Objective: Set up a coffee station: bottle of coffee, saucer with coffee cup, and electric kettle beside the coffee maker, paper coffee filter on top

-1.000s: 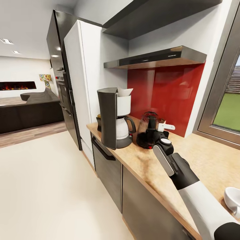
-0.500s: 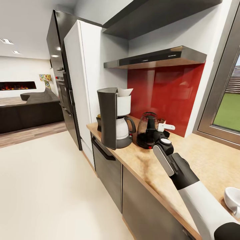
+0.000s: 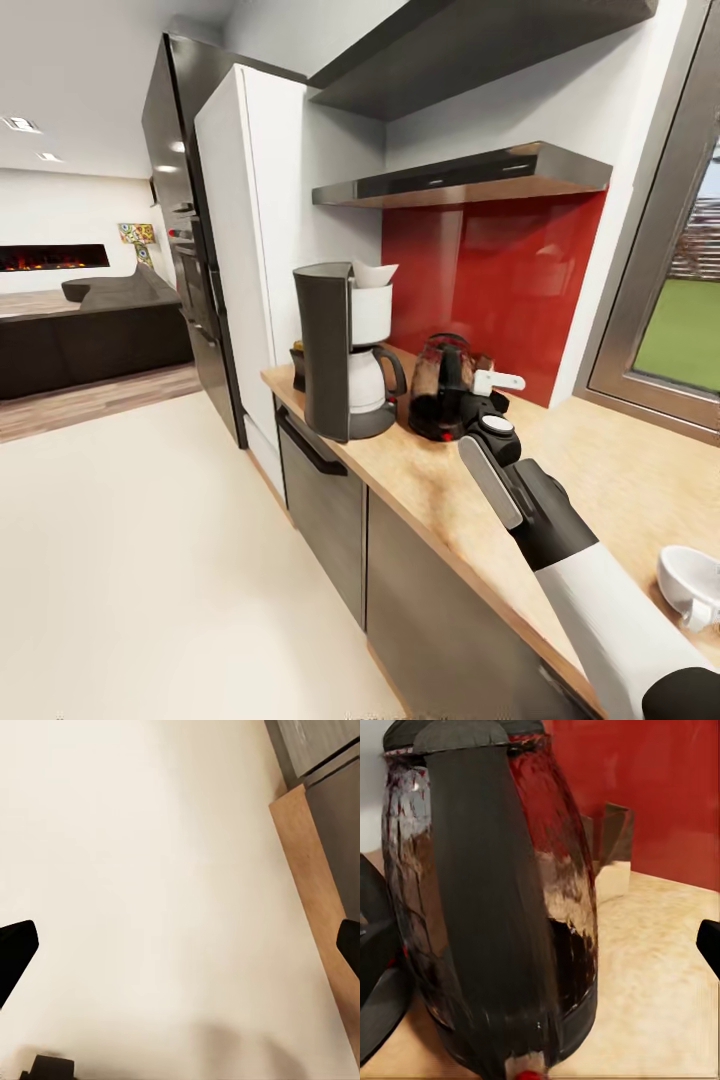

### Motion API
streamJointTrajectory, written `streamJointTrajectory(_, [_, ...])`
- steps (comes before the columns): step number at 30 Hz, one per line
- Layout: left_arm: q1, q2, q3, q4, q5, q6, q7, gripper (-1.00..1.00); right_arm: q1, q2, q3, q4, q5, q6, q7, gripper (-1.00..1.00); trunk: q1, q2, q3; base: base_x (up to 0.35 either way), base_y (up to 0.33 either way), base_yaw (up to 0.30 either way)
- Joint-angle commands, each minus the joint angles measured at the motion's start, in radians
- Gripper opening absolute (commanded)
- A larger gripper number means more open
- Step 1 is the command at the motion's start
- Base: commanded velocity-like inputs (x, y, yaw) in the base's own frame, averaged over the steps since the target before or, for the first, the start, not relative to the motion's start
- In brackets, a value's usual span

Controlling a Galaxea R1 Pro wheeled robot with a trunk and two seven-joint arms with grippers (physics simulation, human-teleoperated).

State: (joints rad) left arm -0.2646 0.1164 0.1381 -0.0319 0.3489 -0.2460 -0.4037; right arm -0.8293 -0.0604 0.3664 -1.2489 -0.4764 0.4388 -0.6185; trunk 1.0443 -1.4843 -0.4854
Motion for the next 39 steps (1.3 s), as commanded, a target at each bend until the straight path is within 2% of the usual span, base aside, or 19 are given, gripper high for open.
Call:
streamJointTrajectory(1, [-0.001,0.000,0.008,0.002,-0.001,-0.001,-0.006,1.00,-0.001,-0.001,0.003,-0.001,-0.007,0.003,-0.009,1.00,0.000,-0.001,-0.001,-0.110,0.000,0.000])
streamJointTrajectory(11, [-0.001,0.001,0.008,0.001,-0.001,-0.001,-0.007,1.00,0.000,0.000,0.003,-0.001,-0.007,0.003,-0.008,1.00,0.000,-0.001,-0.001,-0.283,0.000,0.000])
streamJointTrajectory(14, [-0.001,0.001,0.008,0.001,-0.001,-0.001,-0.007,1.00,0.002,0.000,0.014,-0.001,-0.007,0.003,0.005,1.00,0.000,-0.001,-0.001,-0.332,0.000,0.000])
streamJointTrajectory(18, [-0.001,0.001,0.008,0.001,-0.001,-0.001,-0.007,1.00,0.002,0.001,0.099,-0.003,-0.007,0.002,0.041,1.00,0.000,-0.001,-0.001,-0.326,0.000,0.000])
streamJointTrajectory(24, [-0.001,0.001,0.008,0.001,-0.001,-0.001,-0.007,1.00,0.004,0.001,0.151,-0.012,-0.010,0.003,0.055,1.00,0.000,-0.001,-0.001,-0.136,0.006,0.000])
streamJointTrajectory(26, [-0.001,0.001,0.008,0.001,-0.001,-0.001,-0.007,1.00,0.004,0.001,0.220,-0.015,-0.011,0.003,0.094,1.00,0.000,-0.001,-0.001,-0.166,0.118,0.000])
streamJointTrajectory(28, [-0.001,0.001,0.008,0.001,-0.001,-0.001,-0.007,1.00,0.004,0.001,0.243,-0.016,-0.012,0.003,0.124,1.00,0.000,-0.001,-0.001,-0.186,0.167,0.000])
streamJointTrajectory(35, [-0.001,0.000,0.008,0.001,-0.001,-0.001,-0.006,1.00,0.004,0.001,0.266,-0.016,-0.016,-0.001,0.203,1.00,0.000,-0.001,-0.001,-0.069,0.075,0.000])
streamJointTrajectory(38, [-0.001,0.000,0.008,0.001,-0.001,-0.001,-0.006,1.00,0.006,0.001,0.269,-0.016,-0.018,-0.002,0.292,1.00,0.000,-0.001,-0.001,-0.012,0.013,0.000])
streamJointTrajectory(39, [-0.001,0.000,0.008,0.001,-0.001,-0.001,-0.006,1.00,0.007,0.001,0.270,-0.015,-0.019,-0.003,0.352,1.00,0.000,-0.001,-0.001,-0.006,0.007,0.000])
